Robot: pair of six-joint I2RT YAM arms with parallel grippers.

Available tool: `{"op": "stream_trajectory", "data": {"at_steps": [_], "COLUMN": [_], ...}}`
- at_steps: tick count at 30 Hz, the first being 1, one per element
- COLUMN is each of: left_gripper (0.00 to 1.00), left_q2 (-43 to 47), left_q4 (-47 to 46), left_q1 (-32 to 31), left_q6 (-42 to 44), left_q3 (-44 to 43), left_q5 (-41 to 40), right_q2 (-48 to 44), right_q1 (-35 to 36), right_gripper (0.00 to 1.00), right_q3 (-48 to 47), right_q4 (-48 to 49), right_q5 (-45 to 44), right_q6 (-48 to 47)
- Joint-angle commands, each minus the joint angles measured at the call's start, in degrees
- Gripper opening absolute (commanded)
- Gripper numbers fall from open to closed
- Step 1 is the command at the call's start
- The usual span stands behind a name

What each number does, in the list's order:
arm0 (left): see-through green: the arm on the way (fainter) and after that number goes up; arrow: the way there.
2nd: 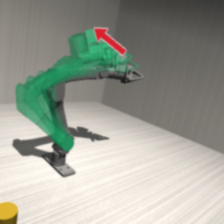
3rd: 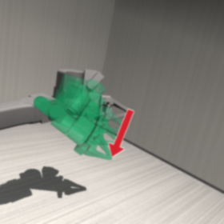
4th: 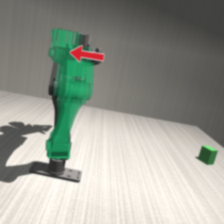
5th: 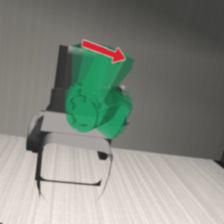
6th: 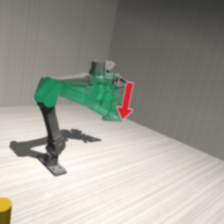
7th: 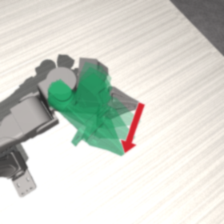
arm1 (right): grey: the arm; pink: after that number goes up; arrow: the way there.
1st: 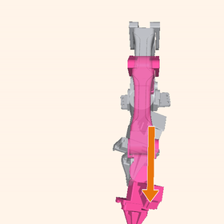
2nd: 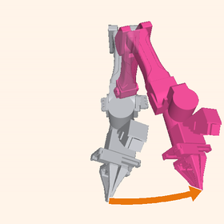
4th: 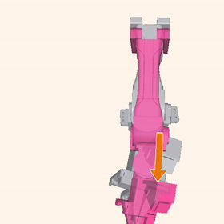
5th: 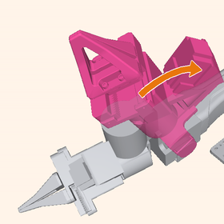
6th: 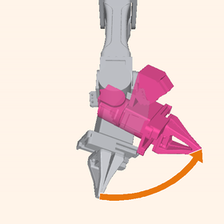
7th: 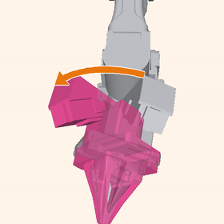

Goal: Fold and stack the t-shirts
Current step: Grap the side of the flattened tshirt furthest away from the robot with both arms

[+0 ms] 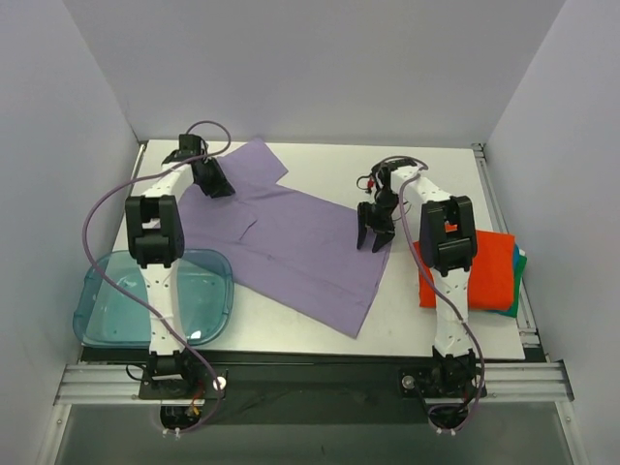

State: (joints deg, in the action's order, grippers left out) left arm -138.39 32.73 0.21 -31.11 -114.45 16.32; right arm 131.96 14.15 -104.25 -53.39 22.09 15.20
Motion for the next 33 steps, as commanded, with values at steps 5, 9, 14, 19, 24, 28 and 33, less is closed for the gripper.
{"op": "stream_trajectory", "data": {"at_steps": [5, 9, 14, 19, 24, 28, 33], "left_gripper": [0.33, 0.33, 0.33, 0.33, 0.34, 0.36, 0.38], "left_q2": [9.3, 13.0, 17.6, 21.5, 24.7, 24.5, 19.4], "left_q4": [-0.5, 0.2, 0.4, 0.4, -0.5, 0.3, 3.9], "left_q1": [2.3, 2.6, 2.6, 2.5, 1.5, -1.6, -3.7], "left_q6": [0.8, 1.2, 1.2, 1.3, 1.4, 1.6, 1.3], "left_q3": [15.6, 24.0, 29.6, 33.7, 34.4, 28.4, 13.1], "left_q5": [-6.9, -8.5, -10.7, -13.8, -13.3, -11.9, -11.5], "right_q2": [-0.3, -2.1, -4.5, -7.7, -12.6, -17.1, -19.8], "right_q1": [-0.4, -0.4, 0.1, 1.4, 1.4, -0.3, -3.3], "right_gripper": [0.46, 0.46, 0.46, 0.46, 0.47, 0.47, 0.47], "right_q3": [7.4, 12.0, 17.2, 20.0, 20.0, 18.8, 16.6], "right_q4": [-2.1, -2.2, -1.5, -0.5, -0.5, -0.8, 0.1], "right_q5": [-0.8, -0.5, -0.5, -0.5, -0.6, -1.3, -5.5], "right_q6": [1.0, 1.8, 1.8, 1.6, 1.4, 1.8, 1.3]}}
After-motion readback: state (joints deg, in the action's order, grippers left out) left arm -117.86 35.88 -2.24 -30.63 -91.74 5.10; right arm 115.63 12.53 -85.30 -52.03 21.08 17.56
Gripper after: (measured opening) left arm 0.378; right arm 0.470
